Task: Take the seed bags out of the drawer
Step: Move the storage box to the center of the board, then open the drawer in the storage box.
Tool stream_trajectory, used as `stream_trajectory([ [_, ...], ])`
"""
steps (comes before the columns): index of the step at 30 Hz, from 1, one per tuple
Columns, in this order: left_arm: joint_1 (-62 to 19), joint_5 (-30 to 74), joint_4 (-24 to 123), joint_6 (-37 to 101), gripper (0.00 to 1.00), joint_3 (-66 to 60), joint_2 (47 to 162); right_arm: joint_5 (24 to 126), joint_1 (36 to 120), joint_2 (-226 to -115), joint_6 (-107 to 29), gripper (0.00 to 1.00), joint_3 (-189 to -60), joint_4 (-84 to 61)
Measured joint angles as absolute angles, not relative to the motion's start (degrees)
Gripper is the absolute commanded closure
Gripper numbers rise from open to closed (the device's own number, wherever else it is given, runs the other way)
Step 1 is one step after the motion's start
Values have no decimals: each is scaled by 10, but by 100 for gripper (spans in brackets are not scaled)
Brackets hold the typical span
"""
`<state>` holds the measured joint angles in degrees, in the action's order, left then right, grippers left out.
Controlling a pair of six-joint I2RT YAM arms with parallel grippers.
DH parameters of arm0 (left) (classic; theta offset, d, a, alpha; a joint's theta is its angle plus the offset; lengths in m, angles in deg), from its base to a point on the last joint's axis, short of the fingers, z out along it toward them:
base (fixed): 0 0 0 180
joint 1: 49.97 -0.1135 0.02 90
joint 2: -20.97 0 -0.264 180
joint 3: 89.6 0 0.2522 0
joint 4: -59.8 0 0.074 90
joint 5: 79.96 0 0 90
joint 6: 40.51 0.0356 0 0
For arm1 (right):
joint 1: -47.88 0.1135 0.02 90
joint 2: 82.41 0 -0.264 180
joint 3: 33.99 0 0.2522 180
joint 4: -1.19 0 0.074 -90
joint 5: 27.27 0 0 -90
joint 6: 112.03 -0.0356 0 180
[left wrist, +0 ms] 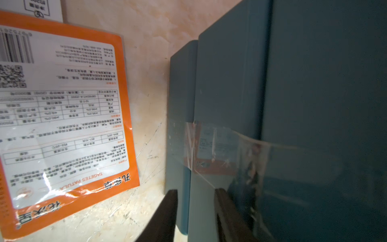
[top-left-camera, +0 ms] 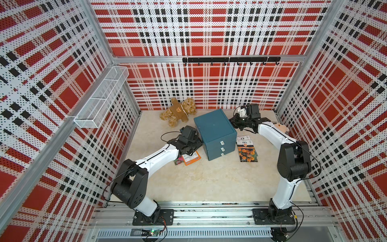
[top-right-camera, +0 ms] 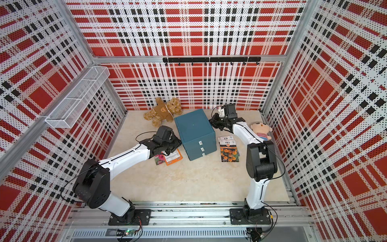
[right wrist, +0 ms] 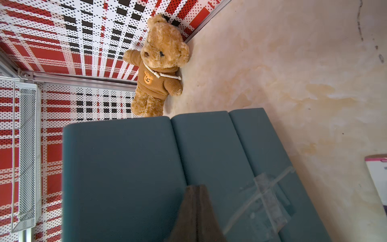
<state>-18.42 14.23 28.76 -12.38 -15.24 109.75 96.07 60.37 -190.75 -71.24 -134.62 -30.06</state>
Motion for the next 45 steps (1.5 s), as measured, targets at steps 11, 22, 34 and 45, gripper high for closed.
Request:
stream_trajectory([
  [11, -234, 154, 243, -105, 60, -155, 986, 981, 616, -1932, -711, 96, -1354, -304],
  [22, -267, 170, 204, -2, 55, 23, 994, 957, 526, -1847, -710, 59, -1205, -307],
  [34, -265, 282, 211, 120, 55, 182, 1232, 880, 612, -1488, -816, 48, -874, -247],
  [45, -252, 327, 222, 159, 55, 179, 1249, 739, 864, -1554, -987, 46, -769, -78],
])
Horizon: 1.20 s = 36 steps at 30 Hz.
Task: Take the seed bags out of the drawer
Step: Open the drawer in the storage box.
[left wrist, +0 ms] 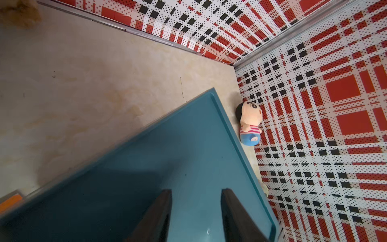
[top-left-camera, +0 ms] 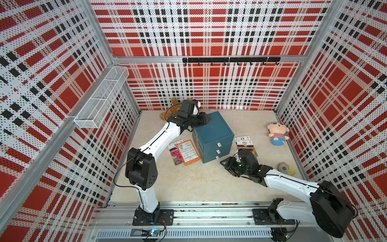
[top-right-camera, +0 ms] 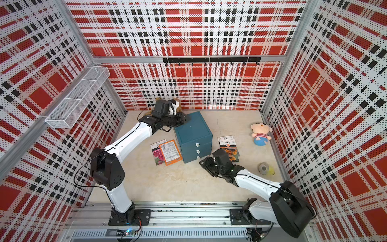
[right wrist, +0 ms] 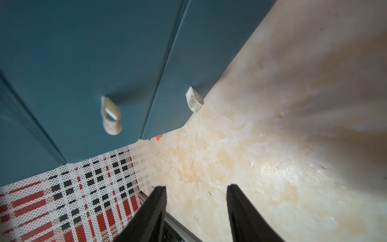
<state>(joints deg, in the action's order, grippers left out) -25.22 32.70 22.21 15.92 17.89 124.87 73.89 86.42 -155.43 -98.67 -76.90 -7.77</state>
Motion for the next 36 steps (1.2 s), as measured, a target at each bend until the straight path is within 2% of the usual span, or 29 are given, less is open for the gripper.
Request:
stream_trajectory([
  [6, -255, 342, 248, 164, 55, 165, 1248, 680, 884, -1637, -1055, 47, -749, 56],
  [14, -257, 353, 263, 162, 55, 157, 1247, 653, 884, -1733, -1107, 55, -767, 176],
  [18, -258, 355, 264, 159, 55, 156, 1247, 649, 884, -1748, -1124, 61, -772, 204],
  [22, -258, 355, 266, 158, 55, 155, 1247, 638, 884, -1748, -1135, 74, -772, 213],
  [27, -258, 356, 271, 157, 55, 150, 1245, 633, 883, -1748, -1142, 99, -771, 217],
  [36, -258, 353, 284, 154, 55, 137, 1239, 637, 885, -1721, -1144, 100, -743, 209],
])
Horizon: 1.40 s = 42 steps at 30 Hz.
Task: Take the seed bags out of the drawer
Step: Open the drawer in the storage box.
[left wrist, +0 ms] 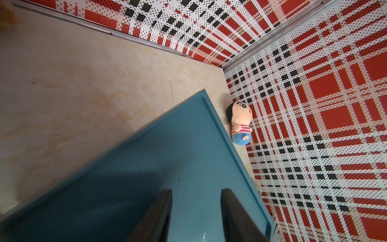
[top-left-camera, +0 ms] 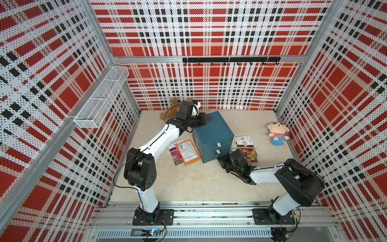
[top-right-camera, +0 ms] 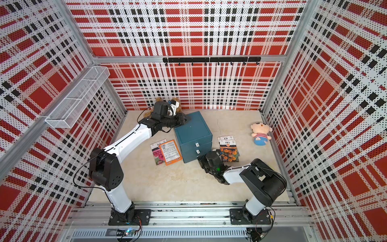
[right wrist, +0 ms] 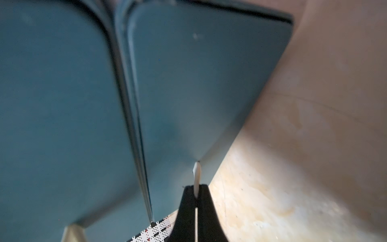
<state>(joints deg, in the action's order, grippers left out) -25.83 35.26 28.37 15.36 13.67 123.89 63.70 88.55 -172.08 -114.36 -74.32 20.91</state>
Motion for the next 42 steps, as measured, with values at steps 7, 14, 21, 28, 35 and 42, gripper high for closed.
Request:
stream_trajectory([
  [7, -260, 351, 302, 146, 56, 122, 1233, 651, 891, -1559, -1132, 100, -669, 116],
  [14, -265, 348, 316, 135, 56, 98, 1217, 670, 897, -1423, -1133, 100, -598, 35],
  [21, -266, 337, 322, 129, 56, 86, 1208, 676, 902, -1298, -1134, 61, -564, -51],
  [28, -257, 327, 332, 125, 56, 78, 1205, 674, 904, -1236, -1099, 43, -587, -196],
  [35, -251, 325, 358, 117, 56, 57, 1200, 597, 906, -1177, -961, 39, -800, -442],
  [42, -244, 325, 372, 107, 56, 49, 1196, 577, 906, -1452, -755, 35, -996, -487],
])
